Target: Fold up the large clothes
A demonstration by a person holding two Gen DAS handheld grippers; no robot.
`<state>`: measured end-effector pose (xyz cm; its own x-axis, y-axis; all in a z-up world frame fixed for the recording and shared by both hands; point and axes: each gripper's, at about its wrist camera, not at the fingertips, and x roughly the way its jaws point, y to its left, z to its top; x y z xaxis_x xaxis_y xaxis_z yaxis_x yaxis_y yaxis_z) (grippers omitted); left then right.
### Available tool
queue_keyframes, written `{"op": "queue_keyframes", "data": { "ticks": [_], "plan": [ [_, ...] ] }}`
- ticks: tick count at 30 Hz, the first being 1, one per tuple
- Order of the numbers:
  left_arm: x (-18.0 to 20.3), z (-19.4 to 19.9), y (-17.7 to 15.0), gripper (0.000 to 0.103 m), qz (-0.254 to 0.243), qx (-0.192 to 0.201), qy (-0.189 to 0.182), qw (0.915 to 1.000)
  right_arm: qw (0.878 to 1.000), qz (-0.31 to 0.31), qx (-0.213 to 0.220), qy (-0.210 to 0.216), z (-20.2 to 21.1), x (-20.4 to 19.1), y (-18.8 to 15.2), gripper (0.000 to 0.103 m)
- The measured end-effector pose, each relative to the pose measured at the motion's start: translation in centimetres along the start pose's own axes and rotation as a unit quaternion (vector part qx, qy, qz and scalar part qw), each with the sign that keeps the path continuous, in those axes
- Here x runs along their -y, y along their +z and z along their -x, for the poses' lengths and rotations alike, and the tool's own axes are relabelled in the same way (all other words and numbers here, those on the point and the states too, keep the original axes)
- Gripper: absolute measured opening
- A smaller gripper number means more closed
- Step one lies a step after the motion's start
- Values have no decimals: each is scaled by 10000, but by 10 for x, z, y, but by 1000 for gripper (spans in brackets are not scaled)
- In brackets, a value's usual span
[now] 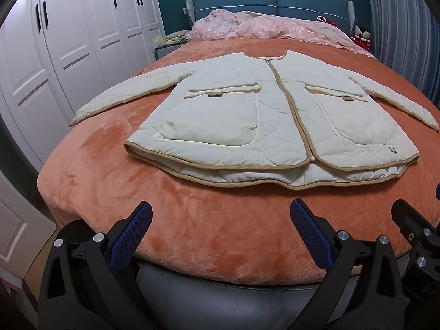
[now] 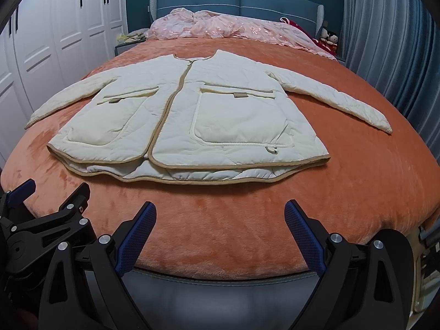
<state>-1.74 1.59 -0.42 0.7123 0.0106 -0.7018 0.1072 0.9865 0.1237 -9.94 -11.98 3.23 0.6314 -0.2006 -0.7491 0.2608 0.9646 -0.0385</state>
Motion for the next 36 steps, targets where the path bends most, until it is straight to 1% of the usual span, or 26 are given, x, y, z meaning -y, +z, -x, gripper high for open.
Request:
{"op": "queue_keyframes", "data": {
  "ticks": [36],
  "plan": [
    [1,-3,-3,98,-54,-53,-3,10000,10000,33,12,3,2,-2,-1,92]
  ]
}}
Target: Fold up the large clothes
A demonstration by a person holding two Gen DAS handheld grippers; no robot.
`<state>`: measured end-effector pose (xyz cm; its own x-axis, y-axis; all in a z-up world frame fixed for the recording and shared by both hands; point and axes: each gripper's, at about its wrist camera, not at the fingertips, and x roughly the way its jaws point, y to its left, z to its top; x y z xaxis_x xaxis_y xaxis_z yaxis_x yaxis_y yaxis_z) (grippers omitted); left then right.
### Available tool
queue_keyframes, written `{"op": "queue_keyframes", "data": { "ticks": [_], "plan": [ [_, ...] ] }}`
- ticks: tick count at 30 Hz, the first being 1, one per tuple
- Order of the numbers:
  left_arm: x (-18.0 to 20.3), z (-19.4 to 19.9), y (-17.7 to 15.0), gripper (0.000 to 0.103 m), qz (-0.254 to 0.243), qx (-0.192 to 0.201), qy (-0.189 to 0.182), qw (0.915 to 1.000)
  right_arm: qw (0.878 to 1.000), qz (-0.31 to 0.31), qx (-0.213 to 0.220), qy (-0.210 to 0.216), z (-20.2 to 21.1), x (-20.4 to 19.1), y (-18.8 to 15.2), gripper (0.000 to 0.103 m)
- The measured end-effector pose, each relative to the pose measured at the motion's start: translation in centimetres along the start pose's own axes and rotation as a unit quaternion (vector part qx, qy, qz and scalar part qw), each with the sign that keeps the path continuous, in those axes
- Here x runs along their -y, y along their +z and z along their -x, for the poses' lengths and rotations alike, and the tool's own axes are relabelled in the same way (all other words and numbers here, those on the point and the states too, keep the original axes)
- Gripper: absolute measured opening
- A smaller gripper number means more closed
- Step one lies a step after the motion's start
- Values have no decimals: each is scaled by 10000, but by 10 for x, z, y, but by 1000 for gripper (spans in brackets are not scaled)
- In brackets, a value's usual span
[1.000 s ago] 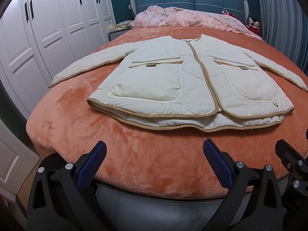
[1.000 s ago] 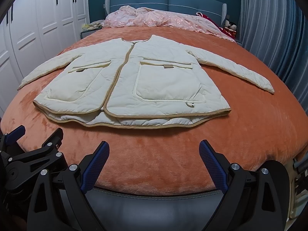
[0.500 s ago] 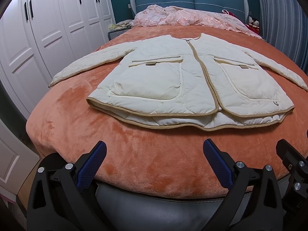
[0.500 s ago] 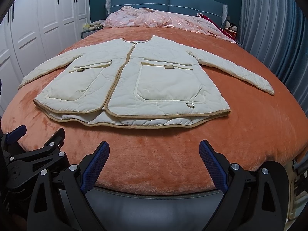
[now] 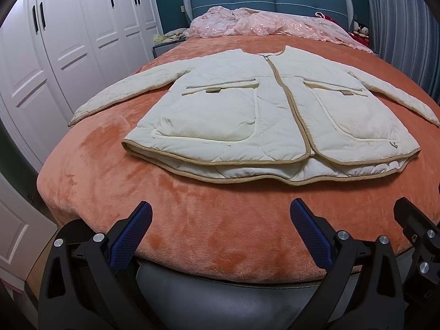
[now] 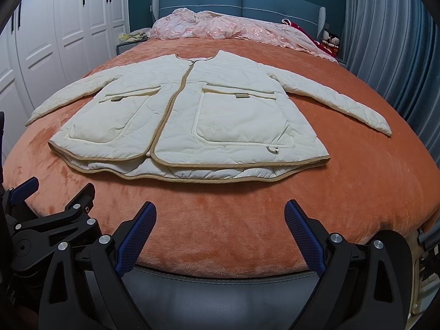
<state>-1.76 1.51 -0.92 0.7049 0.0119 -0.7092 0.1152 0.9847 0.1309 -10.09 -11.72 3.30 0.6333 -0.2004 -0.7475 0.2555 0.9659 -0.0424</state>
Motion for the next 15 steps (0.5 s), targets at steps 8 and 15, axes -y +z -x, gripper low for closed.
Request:
{"op": "queue_keyframes", "data": {
  "ticks": [8,15],
  "plan": [
    [0,0,0,98,-1,1,2,10000,10000,6,2,1,0,-1,0,92],
    [0,0,0,98,-1,0,4,10000,10000,14,5,0,1,-2,-1,92]
  ]
}}
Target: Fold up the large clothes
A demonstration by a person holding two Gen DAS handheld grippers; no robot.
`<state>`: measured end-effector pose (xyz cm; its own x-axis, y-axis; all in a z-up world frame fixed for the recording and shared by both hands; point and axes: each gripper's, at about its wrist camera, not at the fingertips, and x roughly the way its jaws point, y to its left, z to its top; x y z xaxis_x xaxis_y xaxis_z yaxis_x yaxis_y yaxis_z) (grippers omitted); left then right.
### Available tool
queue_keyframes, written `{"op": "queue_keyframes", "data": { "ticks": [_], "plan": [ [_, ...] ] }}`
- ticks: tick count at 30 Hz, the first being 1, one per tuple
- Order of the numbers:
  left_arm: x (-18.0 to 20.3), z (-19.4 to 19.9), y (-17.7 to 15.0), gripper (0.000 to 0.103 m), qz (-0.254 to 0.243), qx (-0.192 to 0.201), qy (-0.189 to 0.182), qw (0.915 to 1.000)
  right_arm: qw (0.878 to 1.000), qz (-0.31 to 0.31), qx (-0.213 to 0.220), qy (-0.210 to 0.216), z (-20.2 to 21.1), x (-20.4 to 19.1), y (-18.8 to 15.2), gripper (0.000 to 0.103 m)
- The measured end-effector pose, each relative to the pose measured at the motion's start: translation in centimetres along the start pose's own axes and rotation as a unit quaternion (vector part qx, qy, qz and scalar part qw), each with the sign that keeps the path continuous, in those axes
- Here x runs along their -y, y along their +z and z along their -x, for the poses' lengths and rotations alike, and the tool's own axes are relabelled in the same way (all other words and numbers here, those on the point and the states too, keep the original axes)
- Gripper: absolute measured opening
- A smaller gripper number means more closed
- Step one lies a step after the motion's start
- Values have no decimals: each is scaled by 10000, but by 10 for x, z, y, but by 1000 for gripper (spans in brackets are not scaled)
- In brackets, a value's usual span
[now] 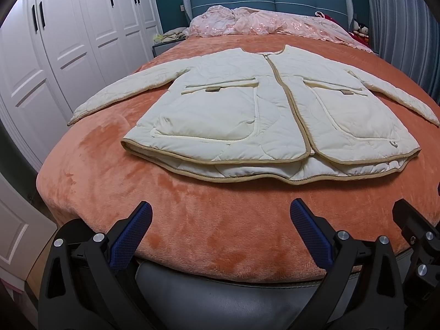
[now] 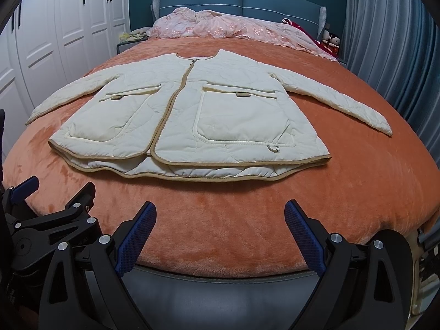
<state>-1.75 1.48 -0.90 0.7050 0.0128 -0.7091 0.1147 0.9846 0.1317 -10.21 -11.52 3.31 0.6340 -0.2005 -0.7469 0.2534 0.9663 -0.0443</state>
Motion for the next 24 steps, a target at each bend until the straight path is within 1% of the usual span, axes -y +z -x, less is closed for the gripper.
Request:
{"op": "queue_keyframes", "data": {
  "ticks": [7,12,15,17,20,22,24],
  "plan": [
    [-1,-5,-2,98,80,-122,-41,9999,10000,-3,-64,17,-4,2,-3,92],
    [-9,-10,1,98,300,-279,-103,9991,9996,-239,-145,51,-13,23,2,92],
    [-17,-13,8,98,474,-276,-109,9984,9985,-509,-184,47,-23,50,12,92],
    [-19,-18,16,98,414,-274,30,9988,9977,-642,-196,-66,-32,71,22,92],
    [-23,-29,33,98,383,-299,86,9988,9948,-944,-243,-311,-51,114,41,92],
    [-28,-36,47,98,479,-292,149,9983,9915,-1206,-199,-436,-62,145,56,92],
    [-32,-45,64,98,578,-314,105,9978,9872,-1483,-133,-572,-73,177,76,92]
  ]
}}
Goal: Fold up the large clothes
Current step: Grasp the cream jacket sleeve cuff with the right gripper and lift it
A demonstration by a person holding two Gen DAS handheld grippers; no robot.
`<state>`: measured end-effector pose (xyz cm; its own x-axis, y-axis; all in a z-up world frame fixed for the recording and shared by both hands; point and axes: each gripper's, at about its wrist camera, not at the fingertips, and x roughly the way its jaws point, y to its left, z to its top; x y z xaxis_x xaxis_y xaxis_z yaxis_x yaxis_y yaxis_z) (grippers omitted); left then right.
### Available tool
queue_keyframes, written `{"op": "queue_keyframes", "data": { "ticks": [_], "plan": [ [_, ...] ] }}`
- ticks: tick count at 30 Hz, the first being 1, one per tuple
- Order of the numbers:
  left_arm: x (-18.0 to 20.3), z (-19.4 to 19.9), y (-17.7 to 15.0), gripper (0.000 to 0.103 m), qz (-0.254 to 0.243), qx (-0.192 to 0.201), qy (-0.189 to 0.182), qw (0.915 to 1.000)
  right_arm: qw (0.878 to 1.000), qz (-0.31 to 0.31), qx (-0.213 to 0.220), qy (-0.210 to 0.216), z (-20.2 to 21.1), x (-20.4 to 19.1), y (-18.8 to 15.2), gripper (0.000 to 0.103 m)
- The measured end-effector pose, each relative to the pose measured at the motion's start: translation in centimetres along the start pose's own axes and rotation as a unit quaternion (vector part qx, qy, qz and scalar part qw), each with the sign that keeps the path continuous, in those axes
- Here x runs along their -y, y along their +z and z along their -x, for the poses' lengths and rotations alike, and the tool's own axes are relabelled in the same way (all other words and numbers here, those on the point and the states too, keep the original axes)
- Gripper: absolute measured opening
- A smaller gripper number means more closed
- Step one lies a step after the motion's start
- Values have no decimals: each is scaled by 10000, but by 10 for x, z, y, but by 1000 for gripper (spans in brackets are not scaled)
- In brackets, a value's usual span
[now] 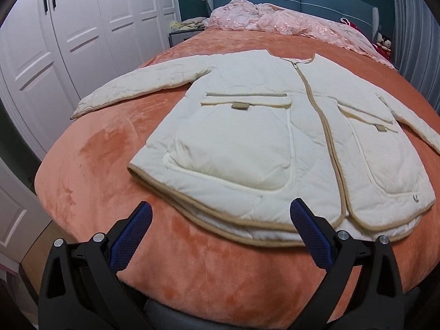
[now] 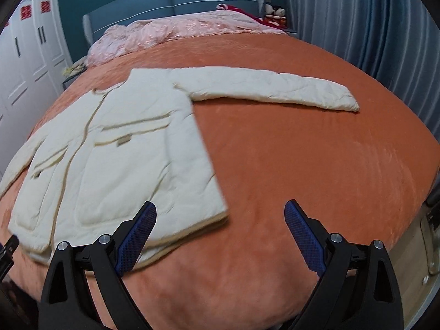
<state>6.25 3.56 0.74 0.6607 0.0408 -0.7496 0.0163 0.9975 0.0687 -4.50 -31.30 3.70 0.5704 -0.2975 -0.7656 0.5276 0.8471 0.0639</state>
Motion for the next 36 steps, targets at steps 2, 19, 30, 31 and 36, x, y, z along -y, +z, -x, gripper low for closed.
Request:
{"op": "queue_keyframes", "data": {
  "ticks": [2,19,30,31,36],
  "plan": [
    [0,-9,17,98,82,-46,91,9999,9994,-330,45,-57,-16,27,30,92],
    [9,-96,102,98,500,-389,810,9947,9645,-2278,-271,-1309,-176,217,160,92],
    [-1,-112,115,98,669,-393,793,9938,9424,-3262,-110,-734,-216,231,180,12],
    [-3,-112,117,98,666,-377,816,9937,9446,-3217,36,-646,-210,222,189,12],
    [-11,-114,118,98,738,-419,817,9930,9767,-1901,967,221,-161,116,251,11]
  ]
}}
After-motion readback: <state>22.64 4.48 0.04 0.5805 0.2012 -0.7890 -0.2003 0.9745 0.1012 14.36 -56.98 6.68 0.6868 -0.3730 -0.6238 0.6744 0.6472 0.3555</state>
